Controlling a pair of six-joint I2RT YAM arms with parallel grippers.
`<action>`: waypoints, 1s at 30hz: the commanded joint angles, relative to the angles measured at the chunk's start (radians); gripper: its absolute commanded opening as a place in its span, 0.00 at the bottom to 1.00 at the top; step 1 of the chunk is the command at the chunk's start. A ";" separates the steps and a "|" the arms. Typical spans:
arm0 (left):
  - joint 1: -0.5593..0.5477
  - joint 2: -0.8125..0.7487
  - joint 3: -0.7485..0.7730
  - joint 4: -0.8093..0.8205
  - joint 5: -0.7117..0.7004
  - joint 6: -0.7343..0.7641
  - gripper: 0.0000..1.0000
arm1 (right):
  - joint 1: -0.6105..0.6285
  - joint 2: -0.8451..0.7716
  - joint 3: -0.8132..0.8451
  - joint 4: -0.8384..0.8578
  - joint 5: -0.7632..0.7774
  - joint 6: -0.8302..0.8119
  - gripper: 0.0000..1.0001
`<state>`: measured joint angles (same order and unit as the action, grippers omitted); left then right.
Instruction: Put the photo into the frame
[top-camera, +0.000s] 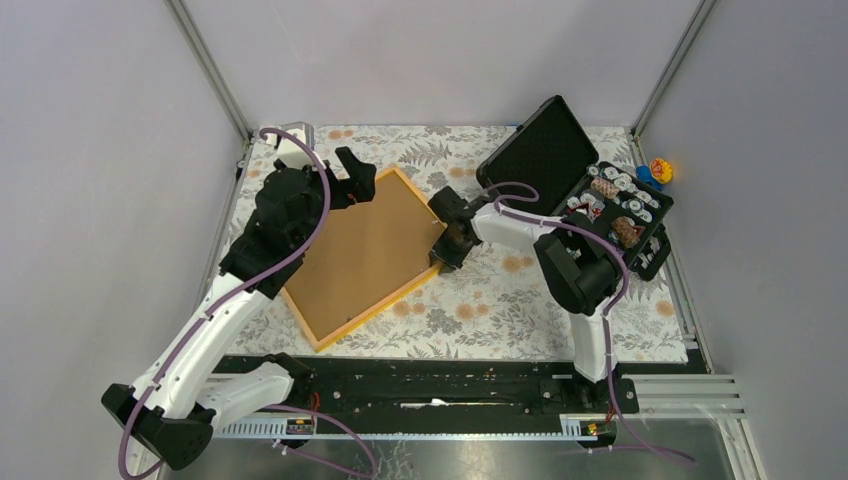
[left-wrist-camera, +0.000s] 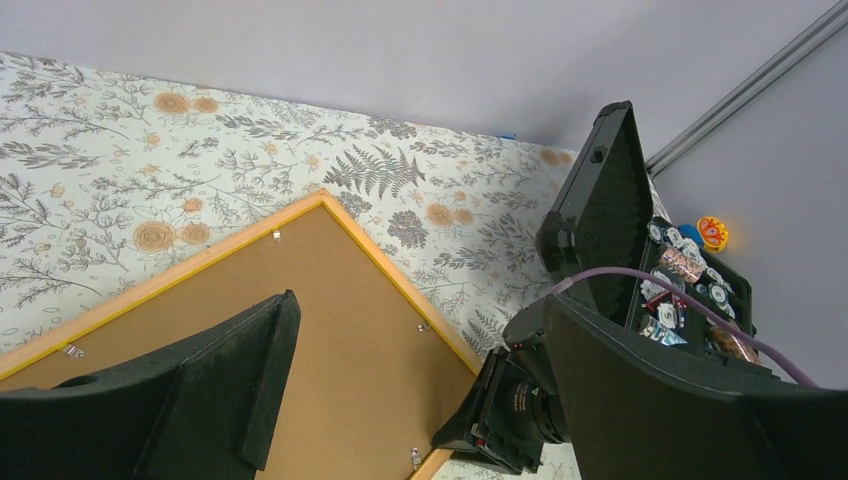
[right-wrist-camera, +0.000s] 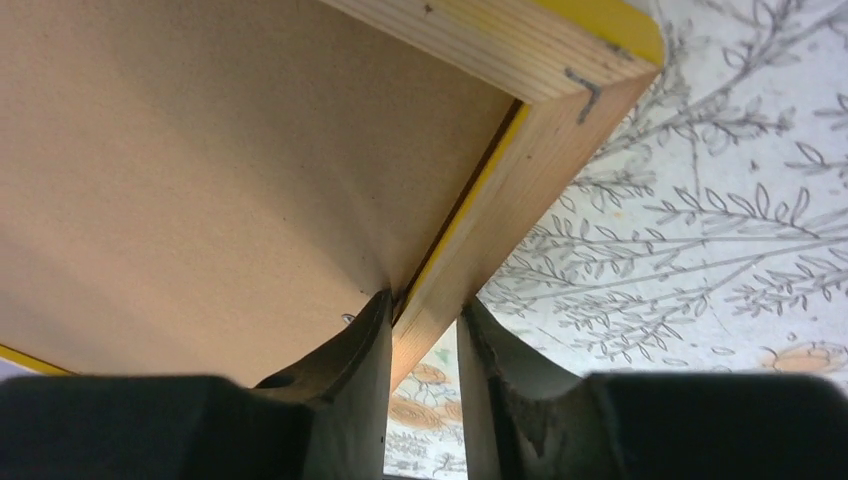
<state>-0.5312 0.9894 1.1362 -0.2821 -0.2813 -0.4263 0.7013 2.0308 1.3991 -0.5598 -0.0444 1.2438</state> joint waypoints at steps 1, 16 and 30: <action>-0.004 -0.012 0.014 0.044 -0.009 0.005 0.99 | 0.004 0.061 0.053 -0.009 0.190 -0.120 0.26; -0.004 -0.016 0.007 0.054 0.008 0.001 0.99 | -0.070 0.076 0.294 0.202 0.252 -0.676 0.00; -0.004 0.125 0.045 0.009 0.105 -0.040 0.99 | -0.152 0.083 0.356 0.108 0.078 -0.458 0.00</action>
<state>-0.5312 1.0607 1.1389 -0.2775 -0.2379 -0.4351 0.5869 2.1311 1.6627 -0.4633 0.1127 0.6479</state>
